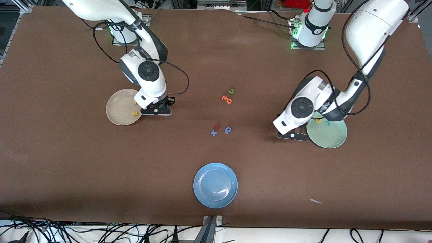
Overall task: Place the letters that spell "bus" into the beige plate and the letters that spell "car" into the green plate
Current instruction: 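Place the c on the green plate while the right gripper places b on cream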
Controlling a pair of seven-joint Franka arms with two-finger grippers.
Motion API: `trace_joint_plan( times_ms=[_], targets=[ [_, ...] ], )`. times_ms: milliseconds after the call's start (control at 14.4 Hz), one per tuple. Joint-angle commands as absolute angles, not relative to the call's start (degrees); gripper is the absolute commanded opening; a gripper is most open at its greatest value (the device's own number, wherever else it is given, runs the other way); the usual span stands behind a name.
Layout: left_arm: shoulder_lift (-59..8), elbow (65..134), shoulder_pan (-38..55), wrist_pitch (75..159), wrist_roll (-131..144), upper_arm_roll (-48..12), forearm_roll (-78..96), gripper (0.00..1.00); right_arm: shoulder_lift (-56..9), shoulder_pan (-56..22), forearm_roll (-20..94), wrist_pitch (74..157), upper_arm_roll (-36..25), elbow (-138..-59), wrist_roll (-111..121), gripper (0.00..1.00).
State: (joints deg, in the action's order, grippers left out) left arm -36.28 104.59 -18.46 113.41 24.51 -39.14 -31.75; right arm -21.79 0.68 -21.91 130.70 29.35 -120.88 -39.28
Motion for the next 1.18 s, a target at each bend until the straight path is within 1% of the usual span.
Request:
trace_joint_plan(
  times_ms=[0,69,139,208,277,416,485,554,693,832,901,1040,1109],
  targets=[
    [-34.55,104.77,-25.20,111.88,11.12,-39.81,-29.88,0.20,-19.86,7.53,-20.48,127.01,32.34,-122.08,-29.04,0.00],
    [-34.45,104.85,-27.05,111.88,7.16,-39.73,-29.97,0.21,-19.86,10.86,-20.48,125.87,33.82,-122.08,-25.52,0.00],
    [-34.54,104.85,-28.64,111.88,3.73,-39.55,-30.67,0.30,-19.95,14.47,-20.48,124.64,35.32,-122.17,-22.27,0.00],
    [-34.63,104.85,-29.44,111.88,1.17,-39.29,-30.76,0.63,-20.13,17.20,-20.39,123.67,35.94,-122.17,-18.93,0.00],
    [-34.63,104.77,-29.88,111.88,1.32,-39.20,-30.67,1.00,-20.30,18.97,-20.39,123.66,35.95,-122.52,-16.29,0.00],
    [-34.28,103.98,-30.58,111.80,6.82,-39.20,-29.80,1.00,-20.65,20.65,-20.39,123.66,35.95,-122.69,-14.77,0.00],
    [-34.28,102.32,-31.19,110.14,10.51,-39.37,-29.79,1.00,-20.65,20.65,-20.39,123.66,35.95,-122.70,-15.03,0.59],
    [-34.28,100.48,-31.20,107.69,12.29,-39.55,-29.79,1.00,-20.65,20.65,-20.30,123.49,35.95,-122.61,-15.64,1.00],
    [-34.28,97.57,-31.03,104.08,12.31,-39.81,-29.71,1.00,-20.65,20.65,-19.43,122.44,36.04,-122.08,-15.73,1.00],
    [-34.28,96.33,-31.20,103.18,12.04,-39.81,-27.44,1.00,-20.65,20.65,-18.02,119.98,36.12,-119.98,-15.47,1.00],
    [-34.28,96.24,-31.38,103.18,11.95,-39.81,-26.90,1.00,-20.65,20.57,-17.41,117.45,36.47,-116.84,-14.95,1.00],
    [-33.75,94.93,-32.34,102.23,11.52,-39.64,-26.81,1.00,-20.83,20.39,-12.77,108.41,37.27,-107.89,-14.85,1.00],
    [-33.40,94.40,-32.43,101.87,10.03,-39.29,-26.37,1.00,-20.92,20.39,-10.66,105.85,37.09,-104.27,-14.77,1.00]
  ],
)
